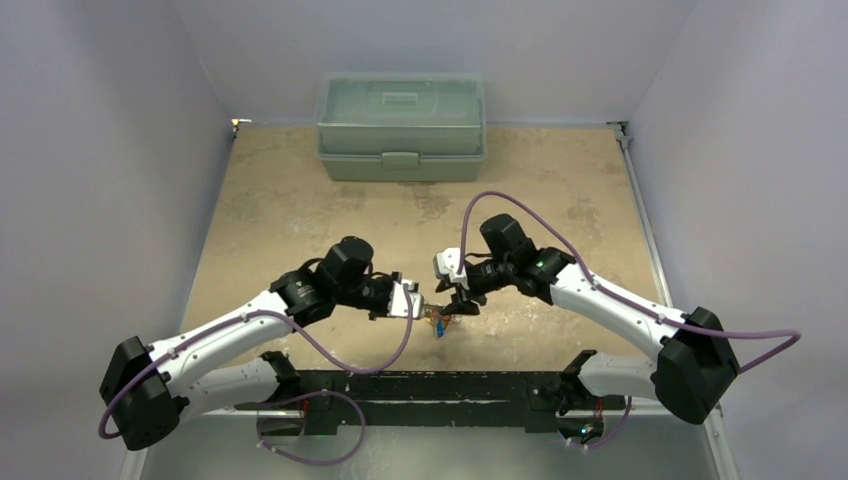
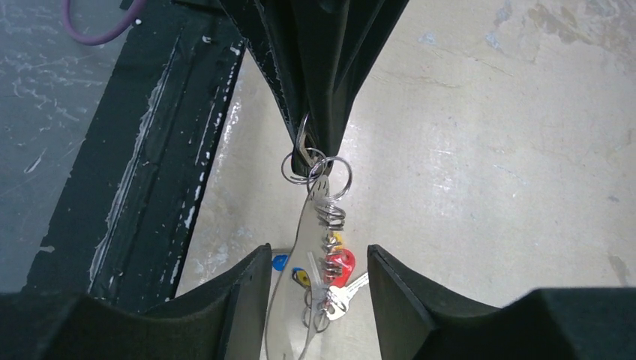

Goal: Remove the keys from the keyring

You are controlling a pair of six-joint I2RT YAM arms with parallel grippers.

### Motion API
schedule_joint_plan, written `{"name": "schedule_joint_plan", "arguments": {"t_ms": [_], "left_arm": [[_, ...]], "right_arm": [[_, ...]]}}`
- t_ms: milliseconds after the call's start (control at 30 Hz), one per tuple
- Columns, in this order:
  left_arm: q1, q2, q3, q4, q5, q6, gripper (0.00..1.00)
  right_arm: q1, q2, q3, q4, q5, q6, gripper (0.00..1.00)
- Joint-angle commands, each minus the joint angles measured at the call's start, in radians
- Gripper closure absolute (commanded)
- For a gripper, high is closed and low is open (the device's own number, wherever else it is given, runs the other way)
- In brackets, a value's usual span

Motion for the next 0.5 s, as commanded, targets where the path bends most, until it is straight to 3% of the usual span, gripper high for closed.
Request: {"name": "schedule_joint_plan", "arguments": {"t_ms": [0,467], "left_arm": [[0.002,0.022,0.081,-0.006,-0.026,0.002,1.0],[0.003,0.076,0.182,-0.113,0.037,-0.078,1.0]], "right_arm": [[-0.004,-0.024,0.062,0.029,0.037,0.039,0.46],[-0.022,-0.031,0.062,0.088,0.157,0.124,0.5]]}}
